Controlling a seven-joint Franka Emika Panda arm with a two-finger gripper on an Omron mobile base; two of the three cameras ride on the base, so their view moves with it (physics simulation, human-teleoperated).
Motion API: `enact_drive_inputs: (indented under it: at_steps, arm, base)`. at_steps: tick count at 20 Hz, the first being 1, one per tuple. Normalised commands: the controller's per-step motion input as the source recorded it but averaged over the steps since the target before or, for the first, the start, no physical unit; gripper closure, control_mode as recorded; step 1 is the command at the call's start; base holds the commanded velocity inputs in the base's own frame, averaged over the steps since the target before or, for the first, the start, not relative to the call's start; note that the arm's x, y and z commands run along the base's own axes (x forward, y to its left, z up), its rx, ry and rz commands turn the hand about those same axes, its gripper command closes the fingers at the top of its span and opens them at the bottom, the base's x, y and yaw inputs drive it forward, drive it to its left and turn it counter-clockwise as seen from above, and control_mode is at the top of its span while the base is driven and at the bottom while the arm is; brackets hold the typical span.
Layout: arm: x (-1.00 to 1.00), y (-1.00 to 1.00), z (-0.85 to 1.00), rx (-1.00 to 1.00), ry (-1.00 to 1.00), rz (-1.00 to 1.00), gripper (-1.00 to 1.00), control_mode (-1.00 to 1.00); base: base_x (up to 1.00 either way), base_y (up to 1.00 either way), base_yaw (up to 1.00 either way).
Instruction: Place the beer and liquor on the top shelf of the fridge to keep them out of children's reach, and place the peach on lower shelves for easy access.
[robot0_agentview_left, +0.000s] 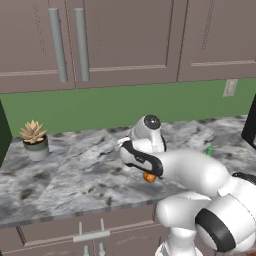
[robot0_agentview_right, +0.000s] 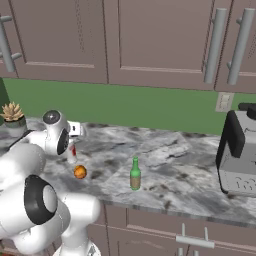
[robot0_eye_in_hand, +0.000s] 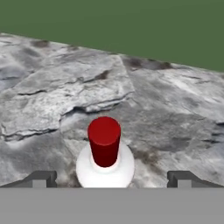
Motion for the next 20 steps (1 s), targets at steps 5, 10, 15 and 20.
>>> enact_drive_inputs:
  at_steps: [5,10,15,20]
  arm:
    - [0.09,0.21,-0.11,0.0,0.0,0.0,-1.0,-1.0]
    - [0.1,0.06,-0.12,0.0,0.0,0.0,-1.0,-1.0]
    - [0.08,0.0,-0.13,0.0,0.0,0.0,-1.0,-1.0]
    - [0.09,0.0,-0.11,0.0,0.0,0.0,-1.0,-1.0]
  base:
    - [0.0,0.0,0.0]
    - [0.0,0.0,0.0]
    - [0.0,0.0,0.0]
    - [0.0,0.0,0.0]
